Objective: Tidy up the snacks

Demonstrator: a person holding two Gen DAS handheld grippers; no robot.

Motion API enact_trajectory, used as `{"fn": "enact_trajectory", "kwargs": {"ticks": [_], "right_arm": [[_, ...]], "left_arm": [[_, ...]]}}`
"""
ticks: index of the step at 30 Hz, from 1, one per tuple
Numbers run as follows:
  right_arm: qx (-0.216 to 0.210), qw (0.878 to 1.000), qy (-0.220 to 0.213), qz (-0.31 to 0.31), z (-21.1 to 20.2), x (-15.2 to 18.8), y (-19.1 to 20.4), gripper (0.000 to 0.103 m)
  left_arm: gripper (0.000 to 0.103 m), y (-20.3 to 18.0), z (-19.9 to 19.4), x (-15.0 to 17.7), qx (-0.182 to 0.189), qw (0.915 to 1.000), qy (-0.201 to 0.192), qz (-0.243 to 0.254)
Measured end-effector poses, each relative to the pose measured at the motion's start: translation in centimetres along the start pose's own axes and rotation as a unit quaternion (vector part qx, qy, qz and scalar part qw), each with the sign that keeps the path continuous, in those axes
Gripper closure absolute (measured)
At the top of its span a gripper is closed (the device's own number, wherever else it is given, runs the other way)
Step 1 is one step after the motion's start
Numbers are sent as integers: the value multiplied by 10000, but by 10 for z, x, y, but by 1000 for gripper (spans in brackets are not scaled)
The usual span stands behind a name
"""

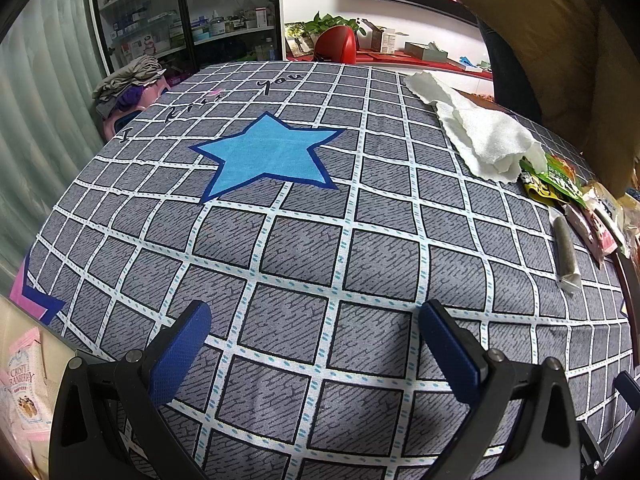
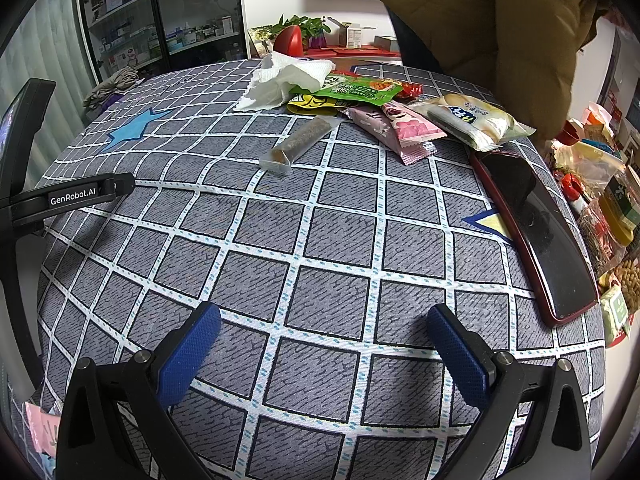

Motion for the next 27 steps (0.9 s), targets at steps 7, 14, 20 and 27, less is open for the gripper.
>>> {"fn": "enact_trajectory", "kwargs": {"ticks": [7, 14, 20, 27], "right_arm": [[4, 10000, 0, -1, -1, 0, 1, 0], [7, 10000, 0, -2, -1, 1, 1, 0], [9, 10000, 0, -2, -2, 1, 2, 0], [13, 10000, -1, -5, -1, 1, 1, 0]], "left_arm": [[0, 0, 0, 0, -1, 10000, 0, -1], [0, 0, 0, 0, -1, 10000, -1, -2], [0, 0, 0, 0, -1, 10000, -1, -3], [0, 0, 0, 0, -2, 10000, -1, -3]]}}
Point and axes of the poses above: each gripper's, at about its wrist camera, not at the fingertips, and z roughly the way its jaws point, y to its left, x to its underside, the point moved 4 cm from there along z, roughly the way its jaws point, and after that the axes turned 10 degrees about y, right-handed, at the moved point
